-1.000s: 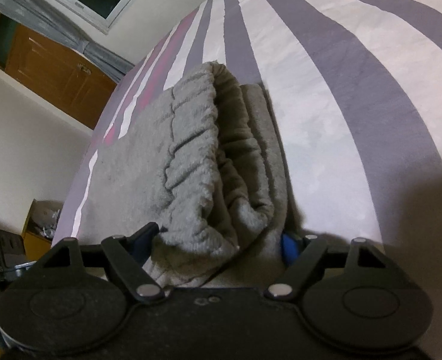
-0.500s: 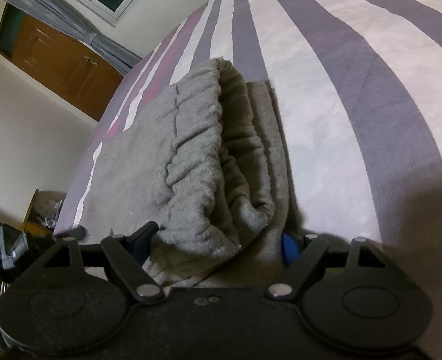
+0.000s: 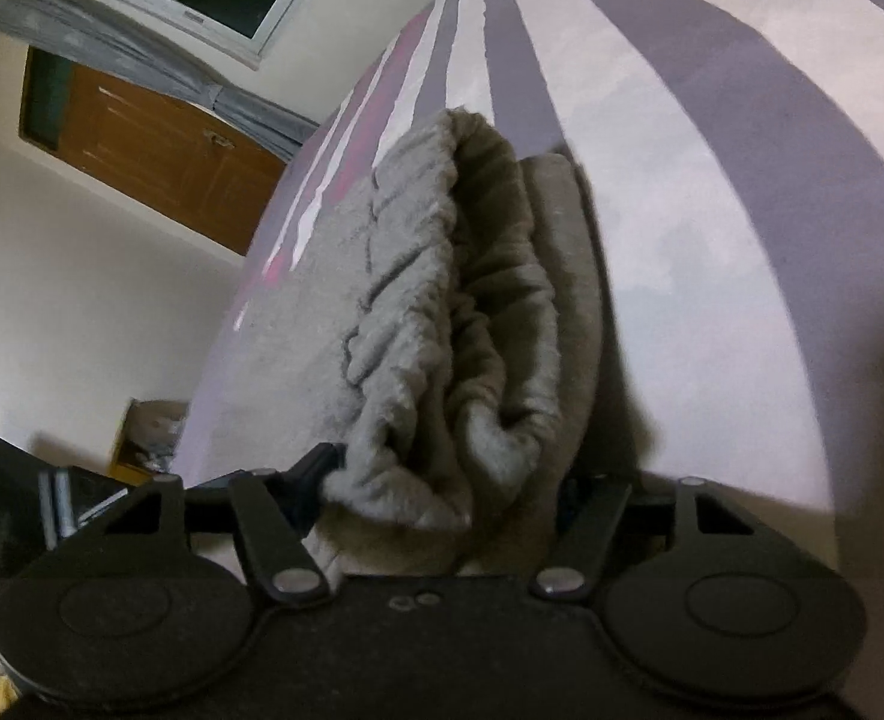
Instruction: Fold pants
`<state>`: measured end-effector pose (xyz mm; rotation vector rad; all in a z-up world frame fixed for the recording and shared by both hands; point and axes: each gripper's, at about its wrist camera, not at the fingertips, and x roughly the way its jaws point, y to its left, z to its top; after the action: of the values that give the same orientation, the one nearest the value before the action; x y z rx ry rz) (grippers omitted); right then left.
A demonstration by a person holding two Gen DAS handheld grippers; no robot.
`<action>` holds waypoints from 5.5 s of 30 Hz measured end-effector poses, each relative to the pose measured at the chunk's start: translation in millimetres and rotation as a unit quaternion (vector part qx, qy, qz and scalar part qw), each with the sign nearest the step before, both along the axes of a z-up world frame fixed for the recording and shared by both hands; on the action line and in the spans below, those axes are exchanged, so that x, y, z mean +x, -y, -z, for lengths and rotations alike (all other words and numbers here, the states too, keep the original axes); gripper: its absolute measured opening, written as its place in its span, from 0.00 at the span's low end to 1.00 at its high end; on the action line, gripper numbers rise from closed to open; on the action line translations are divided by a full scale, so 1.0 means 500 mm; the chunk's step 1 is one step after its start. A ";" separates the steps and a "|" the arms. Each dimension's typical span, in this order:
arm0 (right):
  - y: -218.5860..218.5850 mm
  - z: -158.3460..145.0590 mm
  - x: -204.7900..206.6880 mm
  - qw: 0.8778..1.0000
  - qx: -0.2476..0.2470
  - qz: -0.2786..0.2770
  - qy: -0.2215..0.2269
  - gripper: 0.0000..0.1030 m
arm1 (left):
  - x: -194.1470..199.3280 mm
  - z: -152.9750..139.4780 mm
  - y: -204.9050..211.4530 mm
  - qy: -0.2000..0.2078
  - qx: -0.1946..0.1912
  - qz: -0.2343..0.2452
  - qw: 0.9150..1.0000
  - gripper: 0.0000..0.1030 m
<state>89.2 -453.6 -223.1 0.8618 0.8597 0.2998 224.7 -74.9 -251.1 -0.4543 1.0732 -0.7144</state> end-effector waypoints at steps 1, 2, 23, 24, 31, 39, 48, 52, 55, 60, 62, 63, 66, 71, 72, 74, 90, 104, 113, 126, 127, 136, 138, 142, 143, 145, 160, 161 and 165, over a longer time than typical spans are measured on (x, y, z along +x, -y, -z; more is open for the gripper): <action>-0.007 -0.002 0.004 1.000 -0.011 0.004 -0.001 0.64 | -0.001 -0.005 0.002 0.003 0.006 0.000 1.000 0.73; -0.015 -0.006 0.003 1.000 -0.021 0.007 -0.001 0.63 | -0.002 -0.010 0.001 0.005 0.011 0.000 1.000 0.69; -0.044 -0.233 0.041 0.990 0.022 0.014 0.139 0.54 | 0.034 -0.281 -0.050 0.134 -0.039 -0.045 0.989 0.37; -0.043 -0.244 0.054 0.989 0.020 0.013 0.145 0.54 | 0.045 -0.293 -0.051 0.141 -0.038 -0.047 0.988 0.37; -0.034 -0.263 0.156 0.986 0.015 0.016 0.166 0.54 | 0.146 -0.346 -0.032 0.176 -0.002 -0.055 0.983 0.37; -0.022 -0.217 0.229 0.988 0.016 0.036 0.148 0.54 | 0.251 -0.311 0.023 0.183 0.050 -0.059 0.980 0.37; 0.000 -0.130 0.282 0.994 -0.021 0.061 0.083 0.56 | 0.321 -0.201 0.085 0.164 0.113 -0.053 0.979 0.37; 0.002 -0.067 0.283 0.995 -0.063 0.079 0.020 0.65 | 0.315 -0.132 0.094 0.139 0.158 -0.055 0.976 0.45; -0.001 -0.045 0.265 0.992 -0.087 0.087 0.006 0.70 | 0.304 -0.096 0.076 0.117 0.156 -0.067 0.979 0.65; -0.024 -0.083 0.247 0.982 -0.160 0.099 0.006 0.76 | 0.271 -0.134 0.058 0.150 0.178 -0.095 0.968 0.67; -0.032 -0.110 0.228 0.977 -0.187 0.101 0.014 0.75 | 0.253 -0.169 0.042 0.174 0.169 -0.109 0.964 0.68; -0.040 -0.125 0.221 0.972 -0.211 0.098 0.023 0.72 | 0.244 -0.184 0.038 0.181 0.165 -0.109 0.963 0.71; -0.059 -0.164 0.218 0.956 -0.271 0.099 0.059 0.64 | 0.218 -0.216 0.043 0.197 0.162 -0.096 0.962 0.85; -0.135 -0.205 0.216 0.938 -0.324 0.059 0.107 0.53 | 0.196 -0.205 0.090 0.194 0.176 -0.062 0.963 0.87; -0.151 -0.200 0.217 0.935 -0.334 0.046 0.108 0.48 | 0.197 -0.197 0.096 0.185 0.178 -0.066 0.964 0.87; -0.173 -0.180 0.218 0.933 -0.345 0.026 0.095 0.41 | 0.188 -0.179 0.102 0.181 0.188 -0.068 0.963 0.87; -0.180 -0.152 0.224 0.924 -0.377 0.028 0.054 0.43 | 0.155 -0.197 0.128 0.157 0.219 -0.074 0.960 1.00; -0.163 -0.095 0.226 0.922 -0.382 0.045 0.045 0.41 | 0.130 -0.154 0.214 0.194 0.279 -0.015 0.940 1.00; -0.132 -0.099 0.219 0.939 -0.335 0.062 0.052 0.42 | 0.148 -0.171 0.198 0.153 0.251 -0.033 0.955 1.00; -0.165 -0.158 0.188 0.930 -0.356 0.052 0.072 0.53 | 0.109 -0.210 0.209 0.183 0.328 -0.078 0.923 1.00; -0.165 -0.160 0.182 0.932 -0.352 0.053 0.070 0.53 | 0.104 -0.216 0.208 0.185 0.328 -0.081 0.923 1.00; -0.172 -0.164 0.139 0.938 -0.340 0.048 0.053 0.55 | 0.067 -0.247 0.191 0.198 0.330 -0.096 0.918 1.00; -0.175 -0.170 0.131 0.938 -0.339 0.048 0.054 0.57 | 0.062 -0.252 0.186 0.198 0.325 -0.096 0.920 1.00; -0.182 -0.186 0.115 0.938 -0.338 0.048 0.062 0.58 | 0.050 -0.261 0.176 0.190 0.316 -0.097 0.924 1.00; -0.183 -0.191 0.109 0.939 -0.335 0.048 0.065 0.59 | 0.046 -0.264 0.174 0.190 0.316 -0.098 0.925 1.00; -0.190 -0.202 0.097 0.939 -0.333 0.049 0.070 0.60 | 0.033 -0.272 0.170 0.195 0.317 -0.102 0.922 1.00; -0.227 -0.313 -0.062 0.926 -0.350 0.067 0.128 0.74 | -0.114 -0.374 0.121 0.228 0.339 -0.115 0.905 1.00; -0.229 -0.321 -0.077 0.924 -0.352 0.068 0.133 0.77 | -0.130 -0.383 0.115 0.229 0.337 -0.117 0.906 1.00; -0.239 -0.353 -0.139 0.920 -0.354 0.071 0.151 0.78 | -0.188 -0.420 0.093 0.230 0.319 -0.118 0.912 1.00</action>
<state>19.7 -334.0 -46.6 0.1866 0.5448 -0.0205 130.7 -121.6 -41.2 0.1514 0.7261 -0.2036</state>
